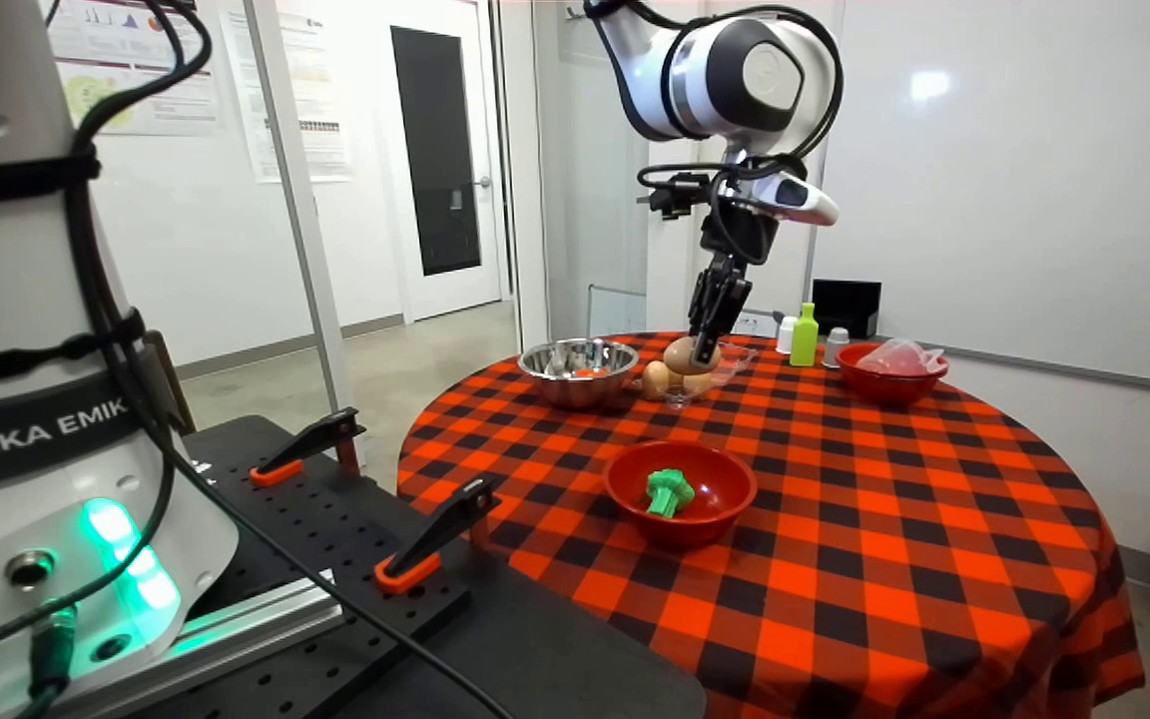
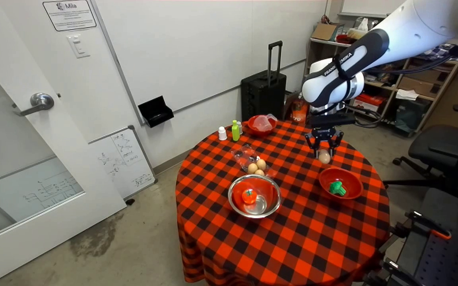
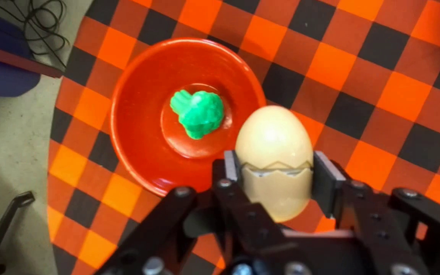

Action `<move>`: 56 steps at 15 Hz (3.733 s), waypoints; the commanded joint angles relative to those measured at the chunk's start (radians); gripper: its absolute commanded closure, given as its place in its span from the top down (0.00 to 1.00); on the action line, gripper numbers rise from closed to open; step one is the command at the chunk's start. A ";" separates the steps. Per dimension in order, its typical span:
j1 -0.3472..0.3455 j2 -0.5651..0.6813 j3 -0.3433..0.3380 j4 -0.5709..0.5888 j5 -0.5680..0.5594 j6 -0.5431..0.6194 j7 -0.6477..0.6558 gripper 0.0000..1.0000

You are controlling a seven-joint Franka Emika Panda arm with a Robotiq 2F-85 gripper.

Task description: Pick up the egg from the table and place it in the red bowl

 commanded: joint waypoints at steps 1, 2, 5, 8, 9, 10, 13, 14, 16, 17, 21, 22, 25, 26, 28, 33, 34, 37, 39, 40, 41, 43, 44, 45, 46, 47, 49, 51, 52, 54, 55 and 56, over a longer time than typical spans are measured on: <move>-0.011 -0.078 -0.038 -0.126 -0.006 0.021 0.010 0.23; -0.016 -0.081 -0.047 -0.145 -0.009 0.019 0.011 0.23; -0.025 -0.071 -0.066 -0.186 -0.016 0.023 0.014 0.23; -0.023 -0.042 -0.075 -0.201 -0.027 0.031 0.020 0.23; -0.021 -0.033 -0.076 -0.203 -0.031 0.031 0.022 0.23; -0.019 -0.021 -0.075 -0.202 -0.034 0.030 0.023 0.23; -0.010 0.010 -0.073 -0.196 -0.045 0.029 0.024 0.23; -0.002 0.020 -0.074 -0.192 -0.054 0.031 0.029 0.23; 0.011 0.041 -0.078 -0.184 -0.073 0.038 0.037 0.23; 0.018 0.053 -0.079 -0.178 -0.085 0.042 0.043 0.23; 0.040 0.103 -0.085 -0.141 -0.132 0.054 0.062 0.23; 0.045 0.117 -0.086 -0.126 -0.144 0.052 0.069 0.23; 0.048 0.152 -0.090 -0.089 -0.170 0.048 0.080 0.23; 0.048 0.164 -0.091 -0.077 -0.175 0.047 0.081 0.23; 0.053 0.186 -0.098 -0.057 -0.191 0.044 0.083 0.23; 0.051 0.222 -0.112 -0.024 -0.204 0.042 0.081 0.58; 0.052 0.225 -0.113 -0.020 -0.205 0.042 0.080 0.68; 0.055 0.228 -0.117 -0.014 -0.205 0.040 0.081 0.96; 0.057 0.222 -0.119 -0.016 -0.205 0.042 0.081 1.00; 0.059 0.215 -0.120 -0.019 -0.206 0.045 0.081 1.00; 0.060 0.212 -0.122 -0.020 -0.206 0.046 0.081 1.00; 0.062 0.203 -0.126 -0.020 -0.206 0.045 0.081 1.00; 0.063 0.192 -0.128 -0.024 -0.206 0.046 0.080 1.00; 0.065 0.179 -0.129 -0.030 -0.207 0.047 0.078 1.00; 0.067 0.164 -0.130 -0.036 -0.206 0.049 0.077 1.00; 0.064 0.141 -0.126 -0.044 -0.201 0.044 0.069 1.00; 0.039 0.082 -0.101 -0.061 -0.166 0.021 0.030 1.00; 0.025 0.012 -0.080 -0.082 -0.145 -0.006 -0.008 1.00; 0.012 -0.023 -0.063 -0.090 -0.127 -0.036 -0.046 1.00; -0.011 -0.092 -0.030 -0.101 -0.098 -0.119 -0.142 1.00; -0.014 -0.131 -0.021 -0.113 -0.104 -0.152 -0.187 1.00; -0.017 -0.164 -0.010 -0.121 -0.108 -0.186 -0.230 1.00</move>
